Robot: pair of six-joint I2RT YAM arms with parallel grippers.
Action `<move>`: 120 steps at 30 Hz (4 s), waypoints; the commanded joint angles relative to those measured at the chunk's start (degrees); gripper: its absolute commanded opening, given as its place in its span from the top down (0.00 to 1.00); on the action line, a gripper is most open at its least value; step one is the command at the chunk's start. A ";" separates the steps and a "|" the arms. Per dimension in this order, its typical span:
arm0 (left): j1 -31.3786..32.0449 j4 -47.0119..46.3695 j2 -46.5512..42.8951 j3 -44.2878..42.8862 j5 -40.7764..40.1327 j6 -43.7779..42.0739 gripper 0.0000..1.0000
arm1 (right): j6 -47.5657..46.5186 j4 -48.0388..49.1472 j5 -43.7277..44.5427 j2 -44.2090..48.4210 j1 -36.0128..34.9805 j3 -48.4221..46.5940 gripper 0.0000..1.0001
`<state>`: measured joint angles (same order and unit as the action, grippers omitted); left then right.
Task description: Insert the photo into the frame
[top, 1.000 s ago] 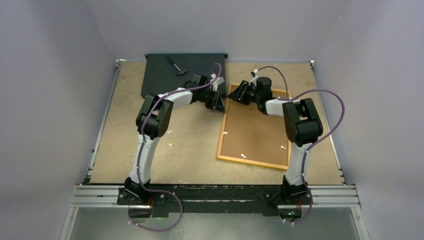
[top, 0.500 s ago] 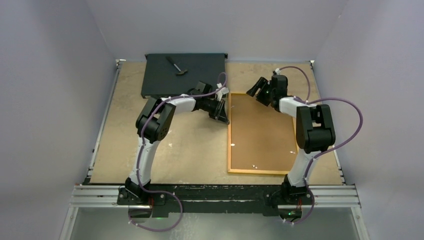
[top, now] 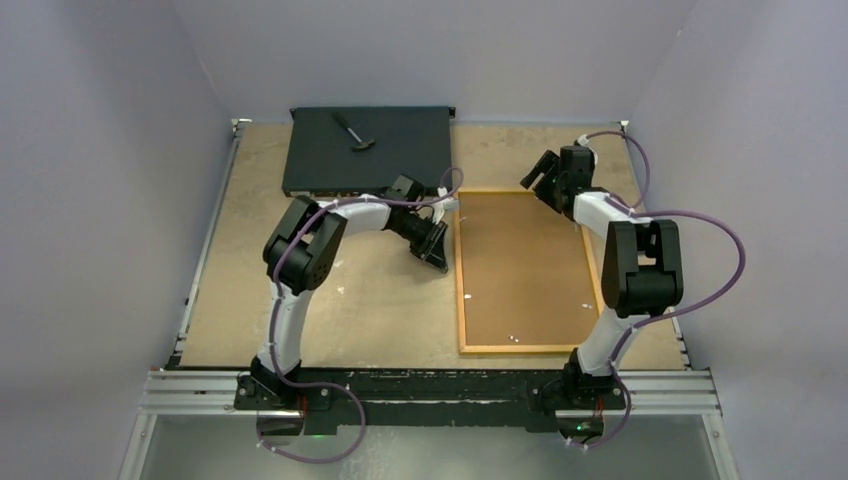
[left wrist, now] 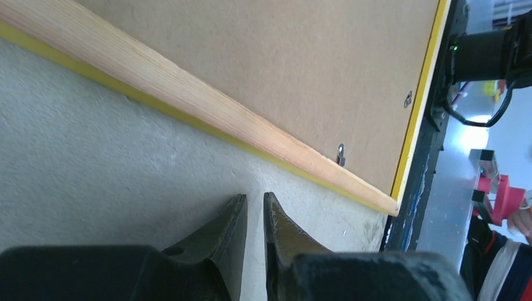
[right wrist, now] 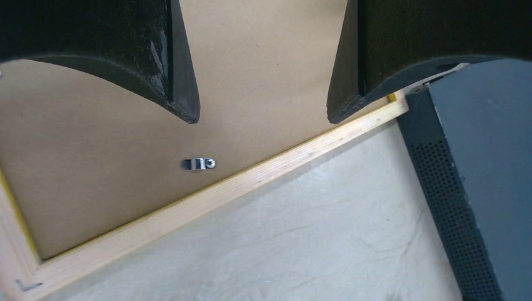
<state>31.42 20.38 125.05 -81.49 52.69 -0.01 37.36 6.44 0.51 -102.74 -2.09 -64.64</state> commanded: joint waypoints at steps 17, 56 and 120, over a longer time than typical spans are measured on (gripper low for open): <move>-0.95 11.33 16.35 -51.95 -13.79 -11.49 0.22 | 6.91 -15.33 5.74 18.21 8.62 9.39 0.01; 0.71 -4.46 25.15 -45.70 -25.61 -10.40 0.15 | 8.50 -24.25 4.31 18.06 17.95 17.89 0.19; -3.87 36.68 -9.60 0.07 -5.18 -35.61 0.47 | 1.63 -13.11 -7.69 -11.65 -1.85 -15.17 0.27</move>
<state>29.19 37.21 116.31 -79.68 46.92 -30.89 40.34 -7.46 -10.09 -119.31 -2.72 -84.88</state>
